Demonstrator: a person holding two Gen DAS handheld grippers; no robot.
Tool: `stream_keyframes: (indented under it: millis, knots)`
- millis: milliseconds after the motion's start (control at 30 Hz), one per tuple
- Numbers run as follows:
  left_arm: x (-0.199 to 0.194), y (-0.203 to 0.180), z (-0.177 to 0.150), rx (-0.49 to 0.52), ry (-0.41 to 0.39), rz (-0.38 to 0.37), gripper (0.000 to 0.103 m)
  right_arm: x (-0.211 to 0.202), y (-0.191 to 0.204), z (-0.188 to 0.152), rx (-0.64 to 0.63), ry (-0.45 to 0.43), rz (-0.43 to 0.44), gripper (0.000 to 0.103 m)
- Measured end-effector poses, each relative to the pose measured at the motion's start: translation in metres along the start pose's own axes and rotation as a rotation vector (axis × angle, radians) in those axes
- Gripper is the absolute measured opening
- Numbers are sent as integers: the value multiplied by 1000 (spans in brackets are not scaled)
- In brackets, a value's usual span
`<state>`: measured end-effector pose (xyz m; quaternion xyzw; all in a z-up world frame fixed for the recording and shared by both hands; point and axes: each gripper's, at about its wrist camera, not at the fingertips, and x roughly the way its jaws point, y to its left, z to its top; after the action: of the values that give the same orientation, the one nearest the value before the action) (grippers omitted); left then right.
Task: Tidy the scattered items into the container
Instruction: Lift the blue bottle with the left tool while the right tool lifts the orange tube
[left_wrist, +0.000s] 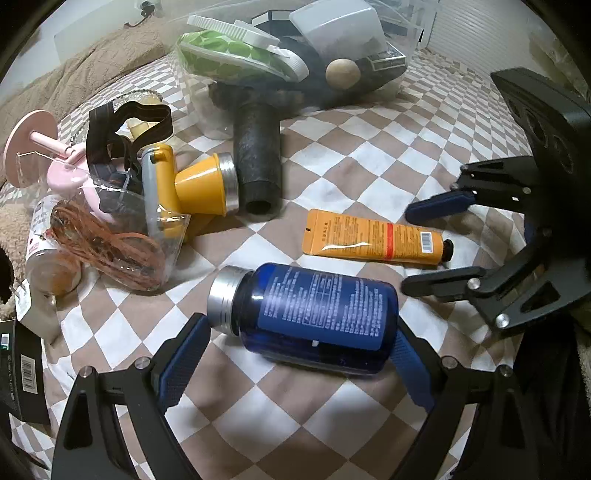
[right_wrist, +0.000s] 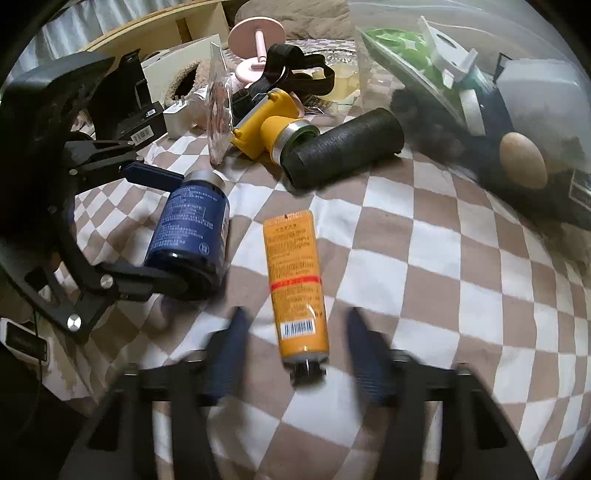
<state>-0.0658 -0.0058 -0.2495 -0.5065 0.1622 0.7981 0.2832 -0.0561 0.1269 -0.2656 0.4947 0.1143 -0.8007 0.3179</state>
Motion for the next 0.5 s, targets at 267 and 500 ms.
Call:
stream_keyframes:
  millis: [267, 500]
  knots:
    - [-1, -1, 2, 4, -10, 10, 94, 8, 1, 15, -27, -21, -17, 56]
    - [0, 0, 7, -27, -9, 25, 94, 10, 3, 10, -15, -21, 5, 31]
